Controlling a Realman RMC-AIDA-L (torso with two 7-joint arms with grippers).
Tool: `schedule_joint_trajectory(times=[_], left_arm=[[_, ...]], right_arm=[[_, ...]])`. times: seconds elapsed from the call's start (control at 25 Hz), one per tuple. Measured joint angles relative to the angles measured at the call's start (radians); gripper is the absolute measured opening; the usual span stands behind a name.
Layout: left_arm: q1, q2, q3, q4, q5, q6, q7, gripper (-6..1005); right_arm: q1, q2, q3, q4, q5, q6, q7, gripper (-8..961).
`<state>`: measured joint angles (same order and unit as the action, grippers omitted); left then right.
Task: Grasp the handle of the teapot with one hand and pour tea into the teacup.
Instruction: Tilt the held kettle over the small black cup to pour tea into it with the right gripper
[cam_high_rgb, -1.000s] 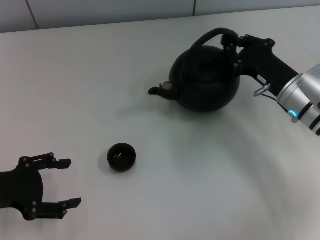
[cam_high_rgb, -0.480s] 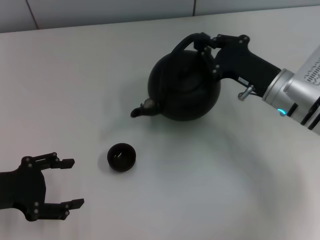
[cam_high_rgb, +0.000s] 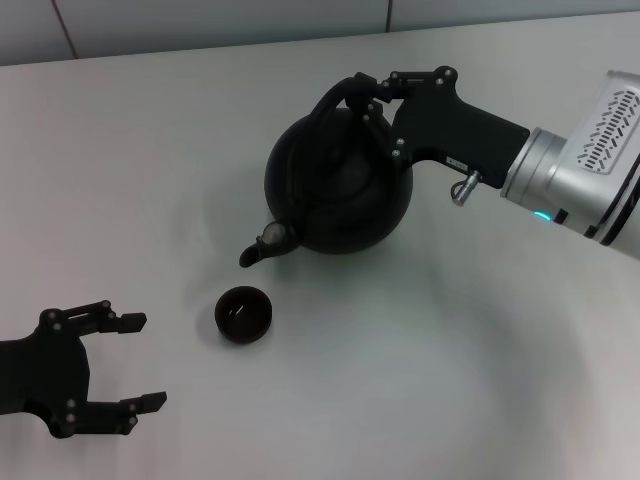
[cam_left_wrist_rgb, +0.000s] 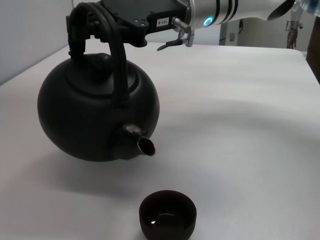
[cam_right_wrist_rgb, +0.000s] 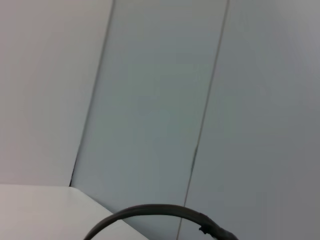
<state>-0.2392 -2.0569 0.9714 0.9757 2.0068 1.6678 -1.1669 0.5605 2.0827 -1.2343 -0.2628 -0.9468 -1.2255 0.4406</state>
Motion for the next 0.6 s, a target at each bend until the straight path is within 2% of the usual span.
schedule_joint_trajectory(times=[0.24,0.6], left_arm=[[0.0,-0.002,-0.001,0.0,0.001,0.0,-0.002,862],[0.0,-0.003,0.0,0.0,0.0,0.0,-0.003,863]], right_arm=[[-0.037,0.0,-0.066,-0.097,-0.001,0.014,0.001,94],[-0.044,0.001,-0.077,-0.131,-0.022,0.015,-0.002,93]])
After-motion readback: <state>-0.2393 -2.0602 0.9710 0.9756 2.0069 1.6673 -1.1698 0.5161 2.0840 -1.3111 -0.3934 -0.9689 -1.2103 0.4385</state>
